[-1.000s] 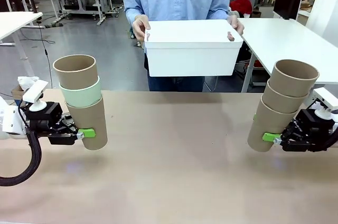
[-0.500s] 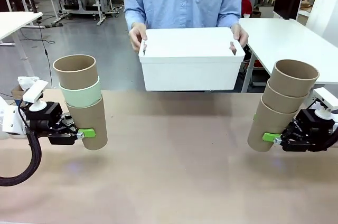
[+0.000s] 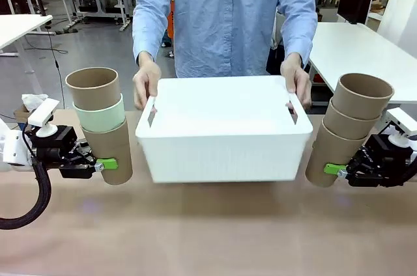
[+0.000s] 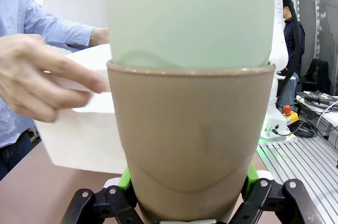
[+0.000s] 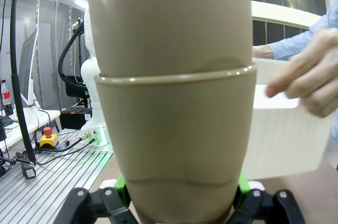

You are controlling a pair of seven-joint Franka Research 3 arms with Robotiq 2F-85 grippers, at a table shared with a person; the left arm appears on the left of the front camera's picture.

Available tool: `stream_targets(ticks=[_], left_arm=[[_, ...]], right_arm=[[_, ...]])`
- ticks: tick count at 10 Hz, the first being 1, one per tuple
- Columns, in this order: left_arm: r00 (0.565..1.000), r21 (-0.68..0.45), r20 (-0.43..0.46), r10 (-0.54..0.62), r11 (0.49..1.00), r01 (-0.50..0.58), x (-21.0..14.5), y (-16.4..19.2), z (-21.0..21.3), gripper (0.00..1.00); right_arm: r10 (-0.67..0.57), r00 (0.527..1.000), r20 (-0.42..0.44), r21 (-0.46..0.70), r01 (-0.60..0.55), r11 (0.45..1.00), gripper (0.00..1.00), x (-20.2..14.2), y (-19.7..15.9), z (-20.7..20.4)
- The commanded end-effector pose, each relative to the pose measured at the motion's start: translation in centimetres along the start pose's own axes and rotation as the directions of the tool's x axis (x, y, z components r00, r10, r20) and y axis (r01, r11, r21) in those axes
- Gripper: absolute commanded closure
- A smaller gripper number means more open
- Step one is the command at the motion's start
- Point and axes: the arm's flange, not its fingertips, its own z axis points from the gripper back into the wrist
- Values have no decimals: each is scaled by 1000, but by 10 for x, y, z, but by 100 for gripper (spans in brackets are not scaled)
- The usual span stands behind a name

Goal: Stack the cups and store them in the basket.
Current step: Place the stack of Reusable plastic cups into the Pantry Basket.

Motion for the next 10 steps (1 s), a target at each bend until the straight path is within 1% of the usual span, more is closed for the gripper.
stream_targets(ticks=[1, 10], left_arm=[[1000, -4, 3, -4, 1000, 4, 4, 0, -1, 14], [1000, -4, 3, -4, 1000, 4, 4, 0, -1, 14]], right_arm=[[12, 1000, 12, -12, -12, 1000, 16, 4, -2, 0], [12, 1000, 12, -12, -12, 1000, 16, 4, -2, 0]])
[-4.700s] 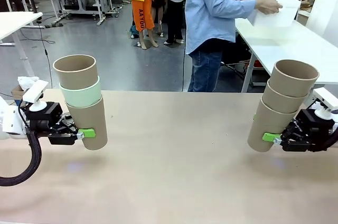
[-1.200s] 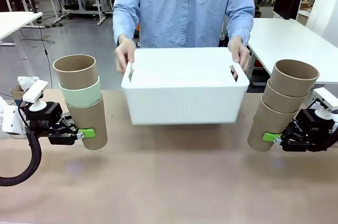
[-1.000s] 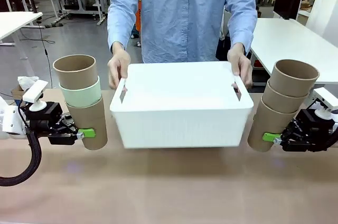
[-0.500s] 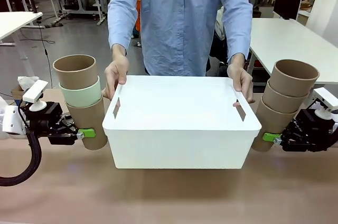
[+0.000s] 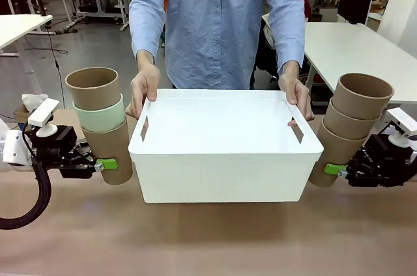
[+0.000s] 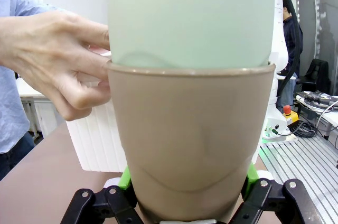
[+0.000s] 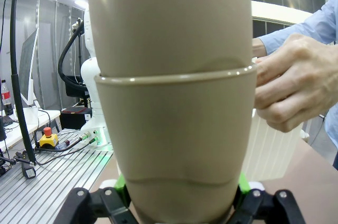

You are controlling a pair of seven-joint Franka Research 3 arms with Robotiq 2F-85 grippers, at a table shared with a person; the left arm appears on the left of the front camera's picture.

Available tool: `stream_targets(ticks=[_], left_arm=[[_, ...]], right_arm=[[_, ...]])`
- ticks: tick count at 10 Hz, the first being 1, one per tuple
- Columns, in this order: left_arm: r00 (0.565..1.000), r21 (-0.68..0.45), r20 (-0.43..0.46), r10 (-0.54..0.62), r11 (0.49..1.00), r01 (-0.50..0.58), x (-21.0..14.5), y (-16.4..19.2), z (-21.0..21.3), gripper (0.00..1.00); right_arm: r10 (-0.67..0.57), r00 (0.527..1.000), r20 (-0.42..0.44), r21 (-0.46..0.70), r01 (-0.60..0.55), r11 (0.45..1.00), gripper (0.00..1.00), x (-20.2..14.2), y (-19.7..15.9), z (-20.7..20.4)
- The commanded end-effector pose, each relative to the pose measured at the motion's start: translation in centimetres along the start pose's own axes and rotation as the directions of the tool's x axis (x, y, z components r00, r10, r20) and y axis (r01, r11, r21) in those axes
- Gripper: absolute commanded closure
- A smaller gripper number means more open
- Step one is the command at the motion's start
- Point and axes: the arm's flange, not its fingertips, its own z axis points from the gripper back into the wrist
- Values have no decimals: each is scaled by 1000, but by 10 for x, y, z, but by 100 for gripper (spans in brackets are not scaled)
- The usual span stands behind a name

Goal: Stack the cups and store them in the basket.
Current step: Place the stack of Reusable plastic cups into the Pantry Basket.

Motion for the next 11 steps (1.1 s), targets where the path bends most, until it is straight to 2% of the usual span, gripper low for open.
stream_targets(ticks=[1, 11], left_arm=[[1000, -4, 3, -4, 1000, 4, 4, 0, -1, 14], [1000, -4, 3, -4, 1000, 4, 4, 0, -1, 14]], right_arm=[[12, 1000, 12, -12, -12, 1000, 16, 4, -2, 0], [12, 1000, 12, -12, -12, 1000, 16, 4, -2, 0]])
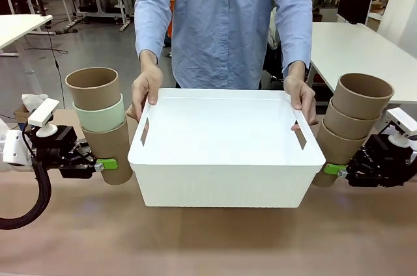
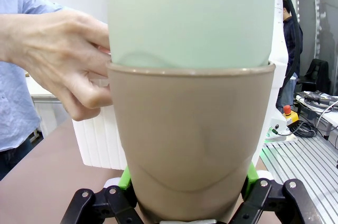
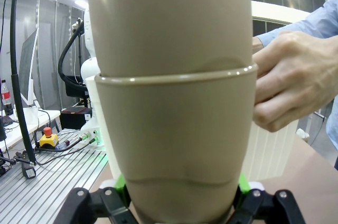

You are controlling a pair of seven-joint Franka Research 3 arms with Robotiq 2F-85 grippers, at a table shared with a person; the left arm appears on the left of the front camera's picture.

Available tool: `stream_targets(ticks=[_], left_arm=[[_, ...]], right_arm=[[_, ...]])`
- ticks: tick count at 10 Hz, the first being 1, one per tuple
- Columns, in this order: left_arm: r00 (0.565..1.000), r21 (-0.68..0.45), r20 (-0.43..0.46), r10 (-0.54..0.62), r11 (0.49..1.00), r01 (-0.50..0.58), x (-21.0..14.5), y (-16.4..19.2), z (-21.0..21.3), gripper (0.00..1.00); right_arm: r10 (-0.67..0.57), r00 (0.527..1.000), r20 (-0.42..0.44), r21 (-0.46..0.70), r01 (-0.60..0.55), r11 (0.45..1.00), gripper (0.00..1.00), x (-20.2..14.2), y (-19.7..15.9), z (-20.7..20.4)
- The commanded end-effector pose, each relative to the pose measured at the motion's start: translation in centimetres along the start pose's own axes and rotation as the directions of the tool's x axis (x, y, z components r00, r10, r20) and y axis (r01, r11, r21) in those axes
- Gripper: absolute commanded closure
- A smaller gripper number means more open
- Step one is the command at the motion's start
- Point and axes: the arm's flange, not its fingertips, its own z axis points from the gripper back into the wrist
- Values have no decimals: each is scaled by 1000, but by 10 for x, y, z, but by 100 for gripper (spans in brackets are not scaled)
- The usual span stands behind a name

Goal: Stack the cups and store them in the basket.
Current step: Place the stack of Reusable plastic cups into the Pantry Basket.

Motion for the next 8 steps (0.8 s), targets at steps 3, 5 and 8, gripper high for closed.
stream_targets(ticks=[3, 5, 8], left_arm=[[1000, -4, 3, -4, 1000, 4, 4, 0, -1, 14], [1000, -4, 3, -4, 1000, 4, 4, 0, -1, 14], [1000, -4, 3, -4, 1000, 4, 4, 0, -1, 14]], right_arm=[[12, 1000, 12, -12, -12, 1000, 16, 4, -2, 0], [12, 1000, 12, -12, -12, 1000, 16, 4, -2, 0], [12, 1000, 12, -12, -12, 1000, 16, 4, -2, 0]])
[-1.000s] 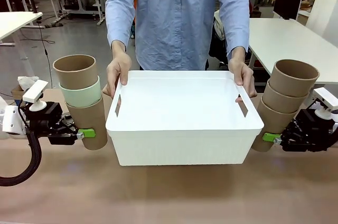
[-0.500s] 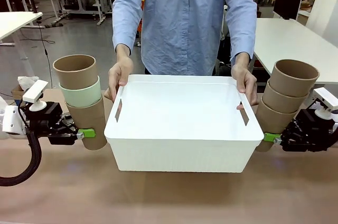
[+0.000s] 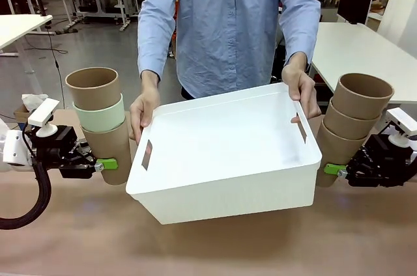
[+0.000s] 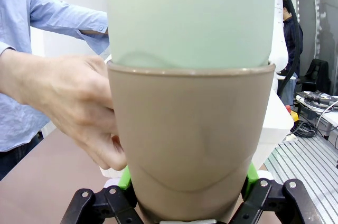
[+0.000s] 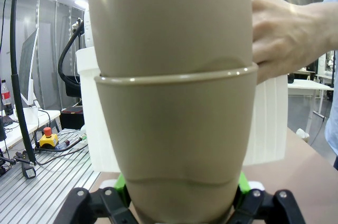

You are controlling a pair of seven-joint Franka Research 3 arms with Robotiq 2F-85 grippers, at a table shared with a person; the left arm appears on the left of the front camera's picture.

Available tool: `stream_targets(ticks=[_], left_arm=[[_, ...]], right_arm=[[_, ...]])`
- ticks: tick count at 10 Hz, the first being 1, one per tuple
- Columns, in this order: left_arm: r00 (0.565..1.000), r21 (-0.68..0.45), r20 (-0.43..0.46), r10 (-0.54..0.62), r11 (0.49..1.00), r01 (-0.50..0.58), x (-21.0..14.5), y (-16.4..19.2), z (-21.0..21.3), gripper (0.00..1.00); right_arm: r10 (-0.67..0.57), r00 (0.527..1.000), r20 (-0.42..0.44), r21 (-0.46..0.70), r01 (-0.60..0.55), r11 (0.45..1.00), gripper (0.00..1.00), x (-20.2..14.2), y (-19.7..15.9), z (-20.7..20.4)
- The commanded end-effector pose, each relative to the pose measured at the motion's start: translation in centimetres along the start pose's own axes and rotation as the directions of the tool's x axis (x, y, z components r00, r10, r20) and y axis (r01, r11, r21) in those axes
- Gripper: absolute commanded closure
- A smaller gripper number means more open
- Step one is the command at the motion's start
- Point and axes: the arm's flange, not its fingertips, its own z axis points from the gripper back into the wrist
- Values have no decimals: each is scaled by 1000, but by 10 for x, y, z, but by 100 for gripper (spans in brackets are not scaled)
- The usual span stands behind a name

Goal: Stack the cups and store them in the basket.
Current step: Place the stack of Reusable plastic cups into the Pantry Basket.

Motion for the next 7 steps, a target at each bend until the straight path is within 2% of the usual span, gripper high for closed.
stream_targets(ticks=[1, 4, 7], left_arm=[[1000, -4, 3, -4, 1000, 4, 4, 0, -1, 14], [1000, 0, 0, 0, 1000, 0, 0, 0, 0, 14], [998, 2, 46, 48, 999, -49, 55, -20, -1, 14]], right_arm=[[12, 1000, 12, -12, -12, 1000, 16, 4, -2, 0], [12, 1000, 12, -12, -12, 1000, 16, 4, -2, 0], [12, 1000, 12, -12, -12, 1000, 16, 4, -2, 0]])
